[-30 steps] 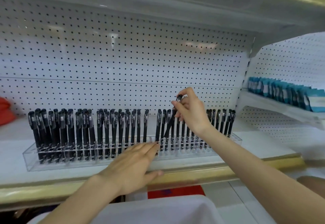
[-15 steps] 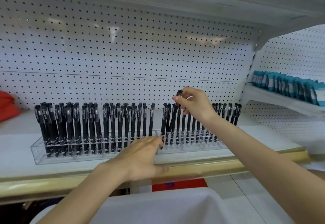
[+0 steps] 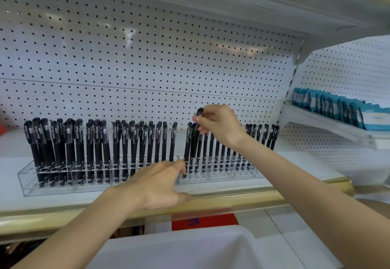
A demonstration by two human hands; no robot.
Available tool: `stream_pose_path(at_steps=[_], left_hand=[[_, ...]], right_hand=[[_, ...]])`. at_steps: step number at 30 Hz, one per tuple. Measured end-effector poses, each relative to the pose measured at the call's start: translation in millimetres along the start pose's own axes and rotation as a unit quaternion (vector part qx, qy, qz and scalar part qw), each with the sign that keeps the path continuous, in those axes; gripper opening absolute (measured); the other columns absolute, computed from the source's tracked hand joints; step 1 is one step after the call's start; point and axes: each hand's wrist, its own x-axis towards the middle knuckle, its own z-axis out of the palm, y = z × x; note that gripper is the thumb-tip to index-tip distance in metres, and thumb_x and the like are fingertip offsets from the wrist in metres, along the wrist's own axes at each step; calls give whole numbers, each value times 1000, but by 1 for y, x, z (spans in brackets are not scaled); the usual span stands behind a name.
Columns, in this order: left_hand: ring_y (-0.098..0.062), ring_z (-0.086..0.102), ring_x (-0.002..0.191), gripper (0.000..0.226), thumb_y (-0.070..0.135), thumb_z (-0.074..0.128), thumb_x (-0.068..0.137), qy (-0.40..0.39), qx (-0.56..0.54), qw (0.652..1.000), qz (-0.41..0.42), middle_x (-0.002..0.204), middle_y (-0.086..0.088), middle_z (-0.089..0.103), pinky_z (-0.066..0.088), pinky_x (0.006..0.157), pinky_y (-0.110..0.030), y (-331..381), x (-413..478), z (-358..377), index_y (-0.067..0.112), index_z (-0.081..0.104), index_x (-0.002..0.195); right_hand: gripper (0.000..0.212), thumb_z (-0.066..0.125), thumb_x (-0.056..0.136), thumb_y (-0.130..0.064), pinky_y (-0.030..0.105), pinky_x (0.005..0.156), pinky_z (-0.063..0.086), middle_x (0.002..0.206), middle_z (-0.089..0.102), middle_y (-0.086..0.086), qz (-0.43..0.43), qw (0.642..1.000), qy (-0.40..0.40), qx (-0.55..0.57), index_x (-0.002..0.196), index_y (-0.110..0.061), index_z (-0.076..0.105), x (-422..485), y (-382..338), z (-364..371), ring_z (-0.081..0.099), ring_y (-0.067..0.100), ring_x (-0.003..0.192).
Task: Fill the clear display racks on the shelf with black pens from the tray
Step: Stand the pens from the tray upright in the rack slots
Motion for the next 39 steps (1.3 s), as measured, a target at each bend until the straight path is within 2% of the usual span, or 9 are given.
stream_pose_path(at_steps=[6,14,18,26,28,31,33,37,39], left_hand=[[-18,31,141,79,56,59,86,8,2,1000,11,158,11,19,30,113,-36,1,1,-1,34,20,151],[-22,39,136,81,55,60,84,3,-14,1000,0,154,5,34,37,109,-35,-3,5,2,34,20,151],[-22,42,133,82,55,61,83,6,-16,1000,-8,149,4,41,38,106,-33,-3,5,3,34,20,151],[-22,52,119,78,54,60,86,13,-16,1000,-17,97,8,59,42,101,-33,2,4,2,35,20,151],[-23,48,126,79,54,60,86,11,-19,1000,-17,125,2,58,40,102,-33,2,5,1,35,20,151],[-21,33,140,78,51,61,87,33,-28,999,-1,155,5,31,29,112,-36,0,3,9,32,20,151],[-17,18,146,77,46,59,90,64,-21,998,18,160,7,14,16,117,-35,0,-1,21,27,18,152],[-19,18,146,79,43,56,93,114,-63,991,15,160,4,16,20,118,-45,0,-3,33,30,6,152],[-17,17,146,77,41,54,94,123,-65,990,32,160,3,14,16,118,-39,-1,-6,31,30,5,153]], right_hand=[[34,60,94,-12,24,75,57,82,60,-5,-45,995,-54,-72,127,-14,55,-8,-8,1,68,13,74],[26,65,90,-10,35,73,57,83,63,1,-4,995,-46,-91,101,-18,43,-12,4,5,67,9,73],[23,67,89,-14,17,63,48,89,58,-1,-5,992,8,-123,98,-18,47,-10,13,6,58,10,74],[25,69,86,-13,32,73,49,83,59,2,-11,986,-8,-165,106,-19,55,-14,23,6,58,15,71],[28,68,87,-13,30,72,49,82,59,0,-6,987,-16,-158,110,-20,54,-16,23,6,58,13,70],[33,65,90,-13,25,66,46,81,59,-2,0,987,-44,-155,118,-21,52,-20,21,4,56,7,66],[37,63,91,-15,21,63,42,83,60,-2,8,985,-80,-151,125,-24,49,-21,18,0,57,8,67],[50,60,94,-17,24,67,48,85,62,0,-2,966,-135,-221,138,-27,39,-26,11,-10,60,9,71],[56,58,95,-17,29,75,51,84,62,1,-17,956,-128,-263,143,-26,32,-31,6,-13,61,11,74]])
